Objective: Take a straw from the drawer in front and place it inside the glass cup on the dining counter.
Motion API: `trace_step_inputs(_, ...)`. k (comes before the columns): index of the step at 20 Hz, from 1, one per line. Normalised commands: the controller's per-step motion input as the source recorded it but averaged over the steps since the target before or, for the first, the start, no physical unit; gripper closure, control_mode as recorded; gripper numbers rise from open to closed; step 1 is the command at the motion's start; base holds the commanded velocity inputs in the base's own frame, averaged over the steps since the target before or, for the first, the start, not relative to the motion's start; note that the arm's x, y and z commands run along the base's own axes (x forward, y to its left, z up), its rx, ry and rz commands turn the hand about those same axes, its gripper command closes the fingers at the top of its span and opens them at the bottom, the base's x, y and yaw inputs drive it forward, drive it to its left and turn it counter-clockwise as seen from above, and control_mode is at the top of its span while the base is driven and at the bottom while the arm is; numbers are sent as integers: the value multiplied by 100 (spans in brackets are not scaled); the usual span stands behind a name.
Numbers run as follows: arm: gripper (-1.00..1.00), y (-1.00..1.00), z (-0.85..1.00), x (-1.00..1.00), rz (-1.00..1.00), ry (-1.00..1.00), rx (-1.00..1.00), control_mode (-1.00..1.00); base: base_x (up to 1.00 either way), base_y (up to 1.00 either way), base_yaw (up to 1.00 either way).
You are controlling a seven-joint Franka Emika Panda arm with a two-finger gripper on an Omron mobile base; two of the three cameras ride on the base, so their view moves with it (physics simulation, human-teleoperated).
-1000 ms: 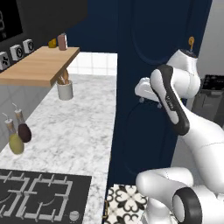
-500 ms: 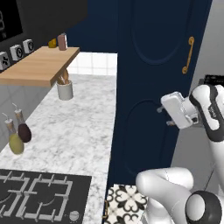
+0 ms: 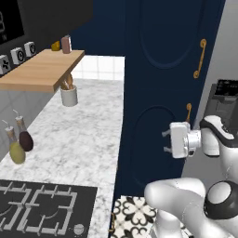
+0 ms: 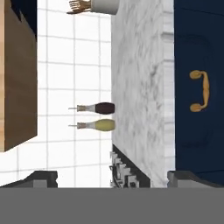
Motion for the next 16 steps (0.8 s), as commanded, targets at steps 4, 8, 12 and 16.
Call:
trace_step_inputs(4,-100,23,-83,42,13,0,21,-100,0,0,0)
trace_step_inputs(8,-100,49,-74,31,13,0,2,-100,0,0,0)
trace_step_inputs(12,-100,53,-71,17,13,0,0,-100,0,0,0)
trace_step_inputs(16,-100,18,-59,26,9,0,0,-100,0,0,0)
